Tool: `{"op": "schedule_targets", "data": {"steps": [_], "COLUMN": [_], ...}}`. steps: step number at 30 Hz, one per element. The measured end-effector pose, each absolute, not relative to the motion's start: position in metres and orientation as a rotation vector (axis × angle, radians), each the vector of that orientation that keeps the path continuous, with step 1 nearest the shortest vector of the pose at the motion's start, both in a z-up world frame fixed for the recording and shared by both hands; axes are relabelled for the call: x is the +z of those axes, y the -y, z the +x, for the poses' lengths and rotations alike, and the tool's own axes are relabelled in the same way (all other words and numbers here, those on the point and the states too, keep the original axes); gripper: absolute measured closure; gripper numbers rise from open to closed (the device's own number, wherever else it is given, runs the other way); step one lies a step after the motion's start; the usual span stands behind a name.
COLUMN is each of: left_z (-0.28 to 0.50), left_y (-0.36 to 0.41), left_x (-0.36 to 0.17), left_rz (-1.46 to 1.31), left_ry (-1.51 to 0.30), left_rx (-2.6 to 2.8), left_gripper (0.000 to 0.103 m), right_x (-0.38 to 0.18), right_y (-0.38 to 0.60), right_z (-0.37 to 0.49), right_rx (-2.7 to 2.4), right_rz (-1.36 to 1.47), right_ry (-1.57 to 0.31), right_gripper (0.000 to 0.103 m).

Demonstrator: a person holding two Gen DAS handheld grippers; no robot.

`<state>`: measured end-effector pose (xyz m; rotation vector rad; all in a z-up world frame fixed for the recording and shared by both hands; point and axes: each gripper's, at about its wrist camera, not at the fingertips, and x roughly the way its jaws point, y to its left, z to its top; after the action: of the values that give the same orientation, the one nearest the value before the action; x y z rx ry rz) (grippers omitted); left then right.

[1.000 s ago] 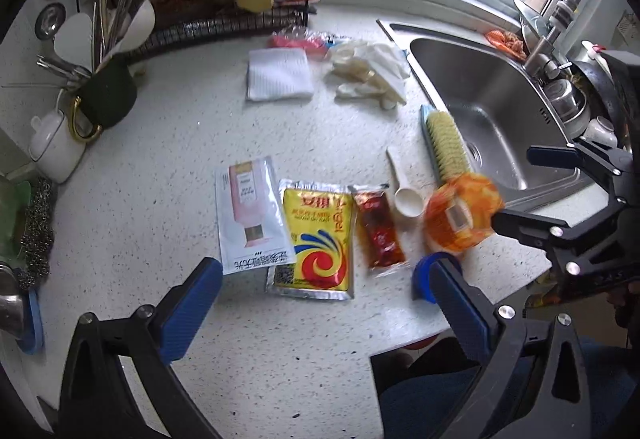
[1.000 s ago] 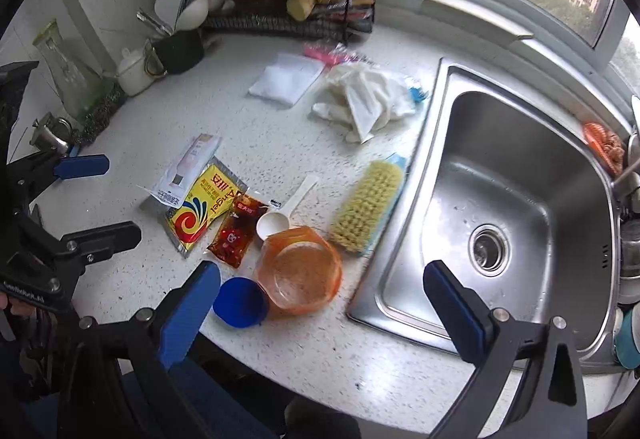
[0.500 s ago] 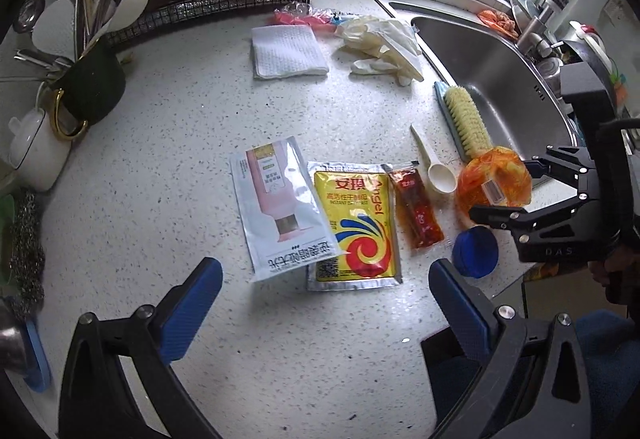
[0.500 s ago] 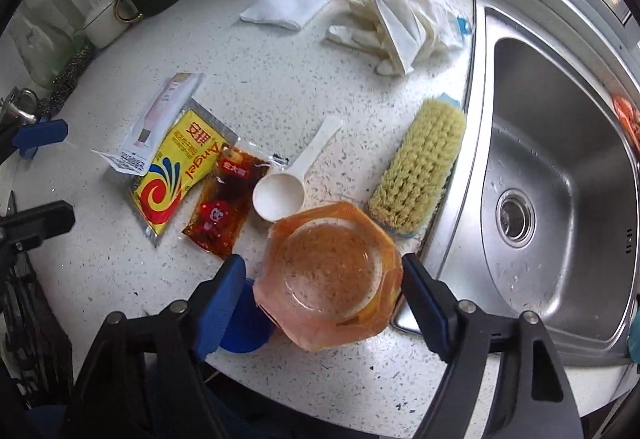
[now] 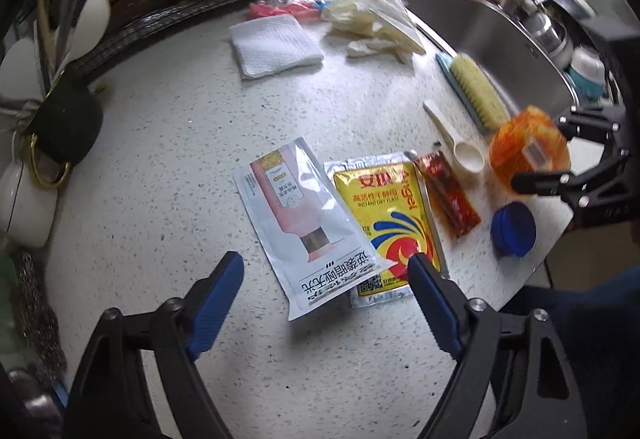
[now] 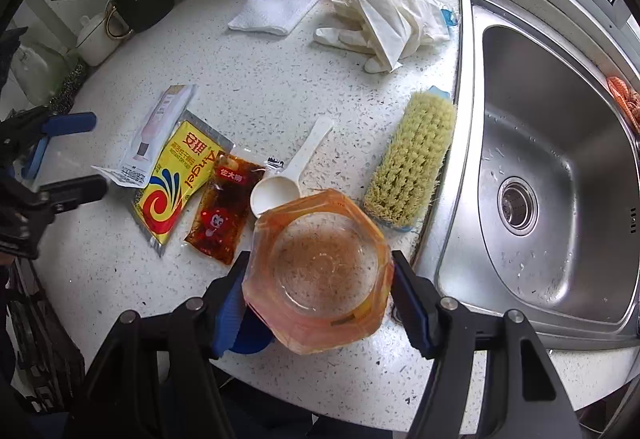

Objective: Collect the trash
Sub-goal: 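Grasp the orange plastic cup with the right gripper, then grasp the white packet with the left gripper while the right lifts the cup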

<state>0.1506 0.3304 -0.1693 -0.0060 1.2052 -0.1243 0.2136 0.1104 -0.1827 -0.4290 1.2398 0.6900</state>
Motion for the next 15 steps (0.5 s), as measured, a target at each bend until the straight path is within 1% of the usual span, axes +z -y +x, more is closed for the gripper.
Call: {"op": "schedule_targets", "data": {"steps": [2,4,7,9,10,12,13,15], "left_z": [0.151,0.151,0.154,0.157,0.157,0.156,0.156,0.156], "left_y": [-0.329,-0.327,-0.328,-0.33,-0.33,-0.333,-0.333,-0.335], "left_x": [-0.173,-0.176,-0.187,-0.195,-0.197,-0.195,-0.195,-0.195], "left_rz": [0.028,0.063,0.077,0.075,0.071,0.043,0.035,0.02], "left_ry": [-1.214,-1.222,-1.248,-1.273,-1.268,-1.25,-1.248,-1.242], "left_rx": [-0.155,-0.179,-0.205,-0.202,-0.202,-0.229,-0.233,-0.229], "left_gripper": [0.026,0.031,0.047,0.071,0.072,0.084,0.084,0.093], "right_x": [-0.182,-0.18,-0.178,-0.177,-0.178,-0.177,-0.177,-0.177], "right_y": [-0.109,-0.108,-0.105,-0.103,-0.1,-0.1,-0.1,-0.099], "right_z": [0.212,0.209,0.207,0.207,0.207,0.207,0.206,0.208], "right_rx": [0.689,0.684,0.675,0.673,0.672,0.667,0.664,0.663], "right_rz": [-0.416,-0.415,-0.401,-0.383,-0.378,-0.377,-0.376,-0.372], "right_ry": [-1.25,-1.255,-1.255,-1.259,-1.259,-1.255,-1.255,-1.256], "right_gripper": [0.039,0.039,0.039,0.039,0.039,0.039,0.039,0.039]}}
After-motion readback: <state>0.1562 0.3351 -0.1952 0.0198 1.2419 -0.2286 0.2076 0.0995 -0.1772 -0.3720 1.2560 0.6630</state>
